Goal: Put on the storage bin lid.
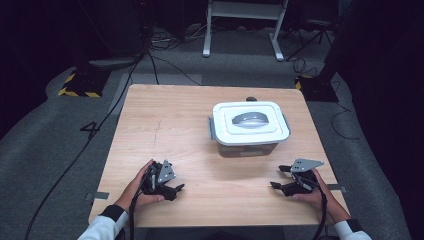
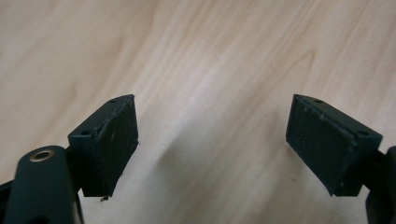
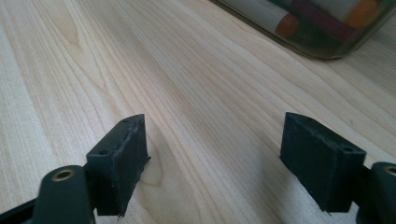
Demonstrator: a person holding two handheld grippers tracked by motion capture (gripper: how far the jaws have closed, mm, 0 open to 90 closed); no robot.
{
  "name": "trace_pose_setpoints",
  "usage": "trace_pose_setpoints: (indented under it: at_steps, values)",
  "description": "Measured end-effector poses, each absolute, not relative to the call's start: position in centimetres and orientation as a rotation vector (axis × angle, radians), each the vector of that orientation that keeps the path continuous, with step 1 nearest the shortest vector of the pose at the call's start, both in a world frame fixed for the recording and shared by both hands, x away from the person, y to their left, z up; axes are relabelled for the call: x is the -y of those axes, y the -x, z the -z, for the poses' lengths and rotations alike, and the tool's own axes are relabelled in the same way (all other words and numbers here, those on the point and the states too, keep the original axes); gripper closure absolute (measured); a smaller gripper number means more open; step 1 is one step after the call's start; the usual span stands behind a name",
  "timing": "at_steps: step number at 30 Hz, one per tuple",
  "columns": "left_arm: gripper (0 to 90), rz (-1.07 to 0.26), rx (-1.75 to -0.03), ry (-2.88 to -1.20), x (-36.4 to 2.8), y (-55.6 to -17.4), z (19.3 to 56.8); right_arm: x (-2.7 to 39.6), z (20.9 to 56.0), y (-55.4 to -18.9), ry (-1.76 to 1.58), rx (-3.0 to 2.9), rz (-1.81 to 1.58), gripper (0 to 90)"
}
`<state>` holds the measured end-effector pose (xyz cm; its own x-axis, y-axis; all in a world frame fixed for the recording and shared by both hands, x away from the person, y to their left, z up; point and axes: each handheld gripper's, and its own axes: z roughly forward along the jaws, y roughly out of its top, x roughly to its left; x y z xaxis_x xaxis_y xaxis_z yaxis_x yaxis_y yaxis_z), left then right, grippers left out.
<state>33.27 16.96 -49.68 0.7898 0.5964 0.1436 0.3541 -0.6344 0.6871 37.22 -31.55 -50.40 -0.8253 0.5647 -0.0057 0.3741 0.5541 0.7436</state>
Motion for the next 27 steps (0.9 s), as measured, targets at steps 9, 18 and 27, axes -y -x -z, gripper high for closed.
trace_pose_setpoints:
  at_steps: [9,18,27]
  values:
    - [15.3,-0.314,-0.831,-2.255,-17.61,-33.50,50.44,31.54,50.41,-37.24,-0.799,-2.543,-1.123,19.9]
    - [14.9,-0.315,-0.834,-2.253,-17.59,-33.49,50.44,31.50,50.41,-37.32,-0.802,-2.545,-1.124,19.2]
    - [14.8,-0.311,-0.824,-2.258,-17.58,-33.58,50.44,31.37,50.42,-37.45,-0.811,-2.539,-1.122,19.2]
